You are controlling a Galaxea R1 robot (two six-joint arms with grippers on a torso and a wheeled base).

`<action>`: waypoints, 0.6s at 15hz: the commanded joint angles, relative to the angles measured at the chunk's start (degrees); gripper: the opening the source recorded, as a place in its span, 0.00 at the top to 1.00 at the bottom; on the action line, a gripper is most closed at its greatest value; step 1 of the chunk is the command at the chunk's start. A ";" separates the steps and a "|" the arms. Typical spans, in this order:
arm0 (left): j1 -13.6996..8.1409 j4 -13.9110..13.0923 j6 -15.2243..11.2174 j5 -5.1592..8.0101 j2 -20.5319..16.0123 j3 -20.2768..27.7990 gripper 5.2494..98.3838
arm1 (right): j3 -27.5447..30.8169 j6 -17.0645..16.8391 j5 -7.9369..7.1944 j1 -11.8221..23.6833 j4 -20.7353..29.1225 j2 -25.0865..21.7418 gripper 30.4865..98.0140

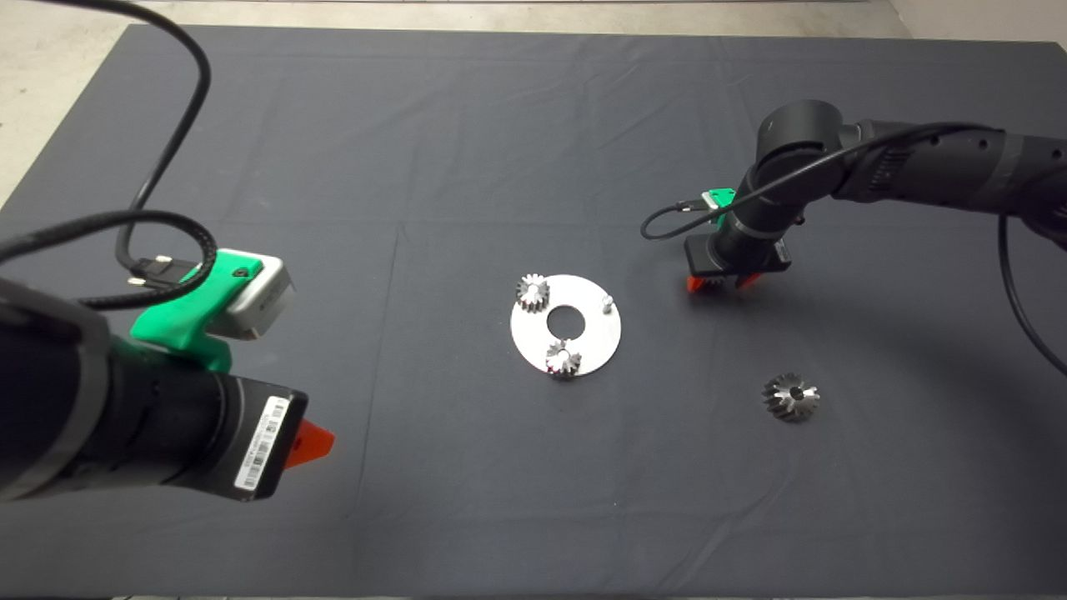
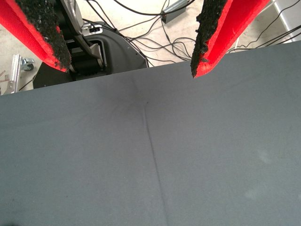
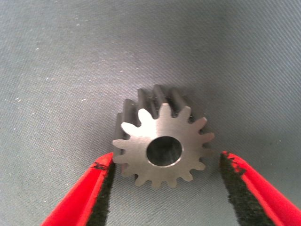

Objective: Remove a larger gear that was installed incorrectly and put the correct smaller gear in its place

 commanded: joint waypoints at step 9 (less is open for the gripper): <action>-0.61 0.54 -0.12 0.10 0.70 0.62 0.37 | -4.53 2.30 -4.53 1.33 -1.50 0.91 0.52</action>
